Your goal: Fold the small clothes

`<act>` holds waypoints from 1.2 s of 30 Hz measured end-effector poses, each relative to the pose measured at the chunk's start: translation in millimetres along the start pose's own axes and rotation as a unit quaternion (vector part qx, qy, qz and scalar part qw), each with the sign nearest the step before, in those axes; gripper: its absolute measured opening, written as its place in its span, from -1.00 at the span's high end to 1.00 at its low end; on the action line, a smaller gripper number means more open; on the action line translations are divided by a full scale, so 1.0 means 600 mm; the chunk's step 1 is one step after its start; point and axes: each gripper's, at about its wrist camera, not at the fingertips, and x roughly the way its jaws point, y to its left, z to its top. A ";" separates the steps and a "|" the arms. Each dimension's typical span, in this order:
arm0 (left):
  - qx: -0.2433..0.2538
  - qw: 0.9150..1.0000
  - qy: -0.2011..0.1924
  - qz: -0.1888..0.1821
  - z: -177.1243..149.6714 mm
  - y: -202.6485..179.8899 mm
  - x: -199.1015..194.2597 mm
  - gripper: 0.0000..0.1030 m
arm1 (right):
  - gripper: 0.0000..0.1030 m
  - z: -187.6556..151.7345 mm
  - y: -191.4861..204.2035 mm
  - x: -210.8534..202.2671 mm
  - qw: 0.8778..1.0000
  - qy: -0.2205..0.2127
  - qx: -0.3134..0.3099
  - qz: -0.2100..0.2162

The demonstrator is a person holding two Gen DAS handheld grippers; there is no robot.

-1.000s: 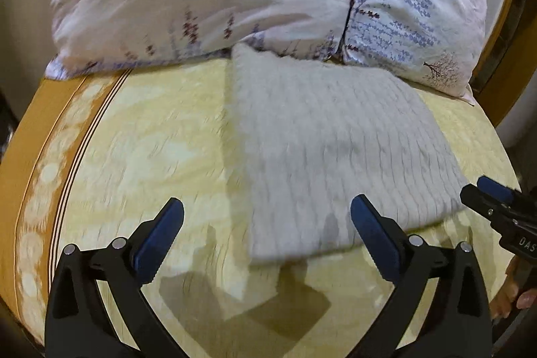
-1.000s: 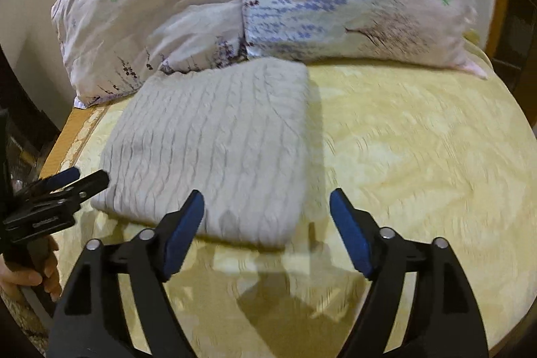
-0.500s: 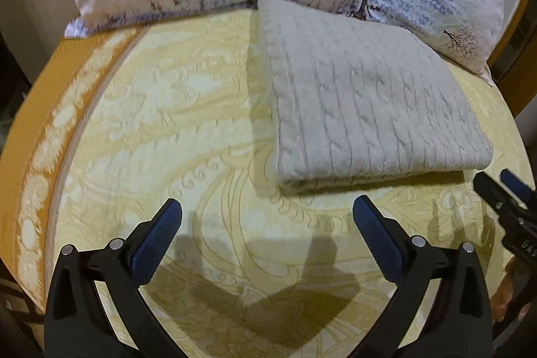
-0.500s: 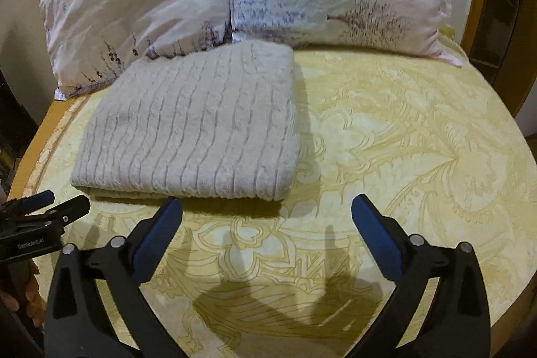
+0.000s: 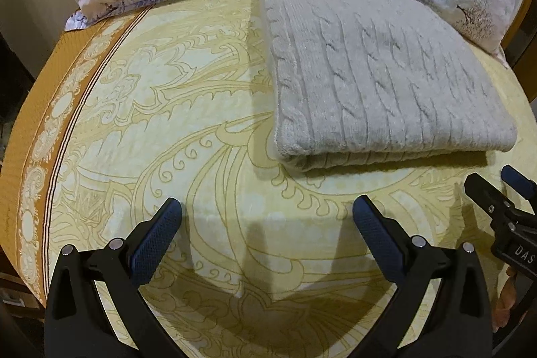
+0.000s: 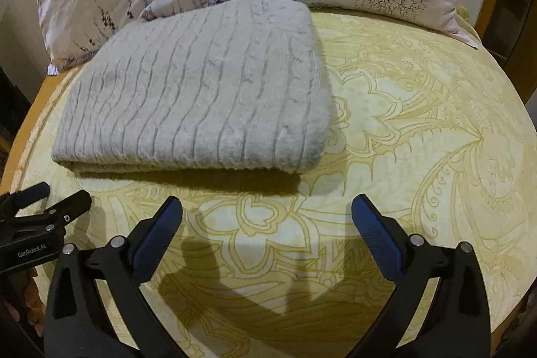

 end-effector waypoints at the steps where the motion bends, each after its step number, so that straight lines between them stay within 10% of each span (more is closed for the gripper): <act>1: 0.000 1.000 0.000 0.001 -0.001 -0.001 0.000 -0.97 | -0.96 -0.002 0.000 0.000 1.000 -0.001 -0.002 -0.003; 36: -0.006 1.000 0.012 0.005 0.005 -0.001 0.007 -0.97 | -0.97 -0.001 0.008 0.009 0.999 0.015 -0.011 -0.032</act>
